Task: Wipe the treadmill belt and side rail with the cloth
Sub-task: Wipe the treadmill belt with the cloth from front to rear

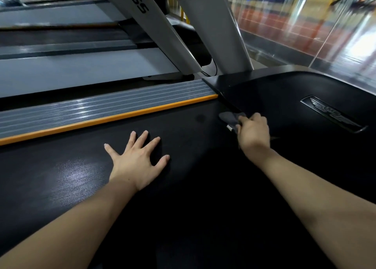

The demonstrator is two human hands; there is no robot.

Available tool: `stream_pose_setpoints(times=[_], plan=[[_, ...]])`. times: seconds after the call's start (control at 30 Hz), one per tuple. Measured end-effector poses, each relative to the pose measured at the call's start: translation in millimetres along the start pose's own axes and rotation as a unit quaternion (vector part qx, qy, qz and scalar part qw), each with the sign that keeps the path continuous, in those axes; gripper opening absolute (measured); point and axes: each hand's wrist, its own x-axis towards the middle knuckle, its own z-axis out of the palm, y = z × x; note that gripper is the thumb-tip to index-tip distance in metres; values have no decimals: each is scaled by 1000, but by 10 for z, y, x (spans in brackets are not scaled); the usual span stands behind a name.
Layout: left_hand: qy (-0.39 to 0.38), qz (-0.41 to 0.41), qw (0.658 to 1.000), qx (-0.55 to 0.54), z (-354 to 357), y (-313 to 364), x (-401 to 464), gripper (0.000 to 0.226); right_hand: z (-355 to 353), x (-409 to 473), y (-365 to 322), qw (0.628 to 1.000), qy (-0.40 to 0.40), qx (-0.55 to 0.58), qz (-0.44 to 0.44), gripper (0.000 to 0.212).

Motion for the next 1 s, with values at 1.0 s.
stream_pose_setpoints(times=[1.0], plan=[[66,142,988,-10,-97,1,-138,48,-272,-752,-890,964,-62,118,-229,36]])
